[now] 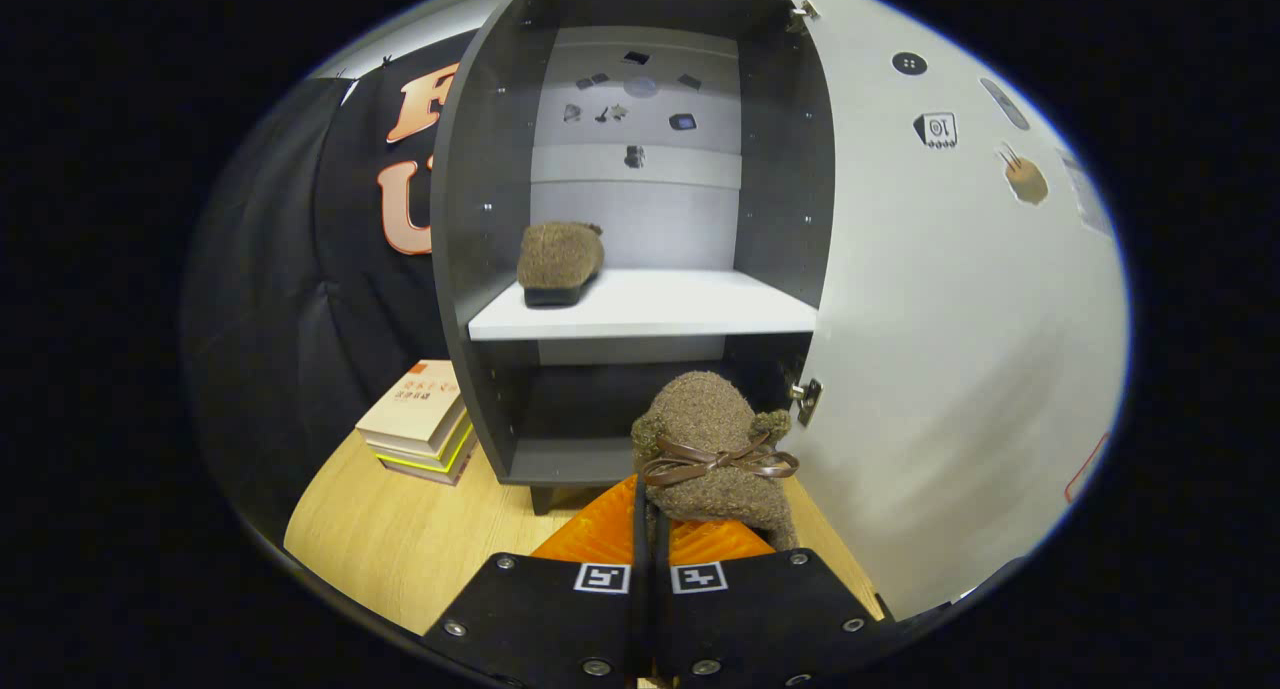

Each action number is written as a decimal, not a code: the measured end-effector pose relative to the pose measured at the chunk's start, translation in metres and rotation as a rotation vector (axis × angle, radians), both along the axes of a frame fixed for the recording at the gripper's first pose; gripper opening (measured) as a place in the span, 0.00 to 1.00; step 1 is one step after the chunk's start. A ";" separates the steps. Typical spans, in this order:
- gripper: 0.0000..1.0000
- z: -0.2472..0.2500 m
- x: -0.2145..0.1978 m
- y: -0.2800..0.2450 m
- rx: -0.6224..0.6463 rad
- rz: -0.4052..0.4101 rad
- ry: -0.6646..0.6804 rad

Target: Open the shoe cabinet door, grab the shoes and put them into the shoe cabinet, then close the shoe cabinet door.

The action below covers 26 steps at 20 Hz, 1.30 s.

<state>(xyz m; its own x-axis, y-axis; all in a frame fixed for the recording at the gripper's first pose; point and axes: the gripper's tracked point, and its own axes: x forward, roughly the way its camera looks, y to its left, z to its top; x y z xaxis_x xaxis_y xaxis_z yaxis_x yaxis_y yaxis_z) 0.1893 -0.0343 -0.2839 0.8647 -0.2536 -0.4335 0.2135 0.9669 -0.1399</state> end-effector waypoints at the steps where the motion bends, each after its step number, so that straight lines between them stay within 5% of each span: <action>1: 0.01 0.010 0.009 -0.002 -0.007 -0.001 -0.008; 16: 0.01 0.066 0.212 -0.044 -0.038 0.099 -0.045; 26: 0.01 0.038 0.311 -0.055 0.038 0.178 -0.035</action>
<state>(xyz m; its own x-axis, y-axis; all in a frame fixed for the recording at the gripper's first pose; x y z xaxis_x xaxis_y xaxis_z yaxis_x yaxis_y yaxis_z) 0.5001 -0.0888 -0.2455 0.9092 -0.0789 -0.4089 0.0424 0.9943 -0.0976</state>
